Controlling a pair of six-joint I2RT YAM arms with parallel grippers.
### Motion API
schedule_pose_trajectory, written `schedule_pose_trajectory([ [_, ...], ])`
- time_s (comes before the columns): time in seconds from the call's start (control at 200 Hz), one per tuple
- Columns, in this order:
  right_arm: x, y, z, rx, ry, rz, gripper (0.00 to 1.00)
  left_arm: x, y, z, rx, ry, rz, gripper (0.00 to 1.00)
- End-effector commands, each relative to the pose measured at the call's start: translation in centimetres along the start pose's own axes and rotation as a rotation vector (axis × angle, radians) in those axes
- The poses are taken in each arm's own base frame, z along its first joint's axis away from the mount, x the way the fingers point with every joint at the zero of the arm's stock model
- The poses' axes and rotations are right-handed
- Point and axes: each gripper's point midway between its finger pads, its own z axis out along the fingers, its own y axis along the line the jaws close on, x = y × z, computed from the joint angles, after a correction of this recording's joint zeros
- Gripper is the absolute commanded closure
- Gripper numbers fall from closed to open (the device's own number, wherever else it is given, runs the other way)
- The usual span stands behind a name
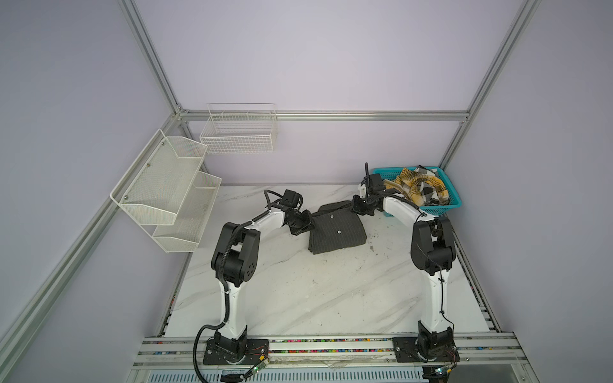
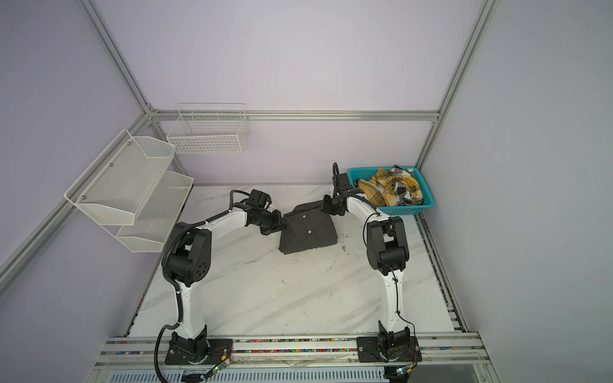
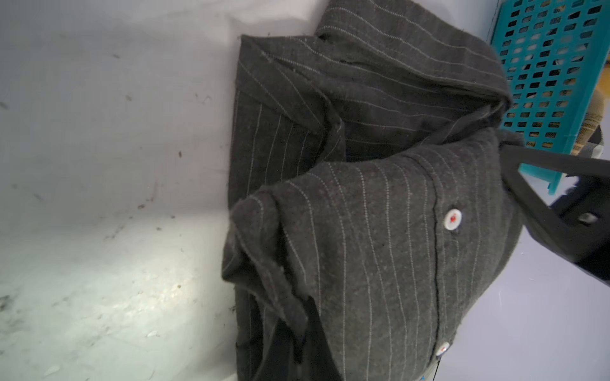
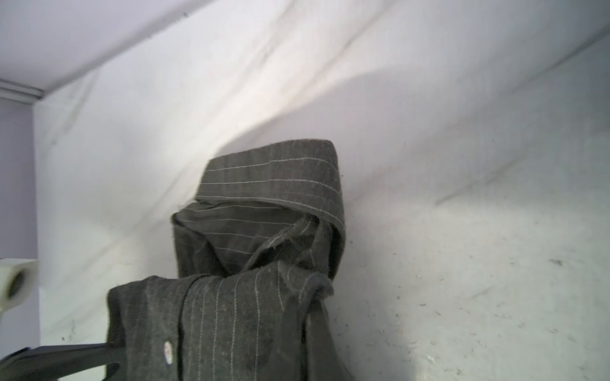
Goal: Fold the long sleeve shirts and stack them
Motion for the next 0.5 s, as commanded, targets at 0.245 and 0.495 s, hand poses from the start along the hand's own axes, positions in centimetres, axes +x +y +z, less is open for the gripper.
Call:
schedule_pose_trajectory([
  [0.245,-2.1,0.7,0.8,-0.005,-0.077,0.028,1.00,-5.7,-6.3,-1.7,0.105,-0.125,0.127,1.00],
  [0.495,1.8,-1.7,4.0,0.019,0.044,0.062,1.00,-2.7,-2.6,0.3,0.040,-0.051,0.057,1.00],
])
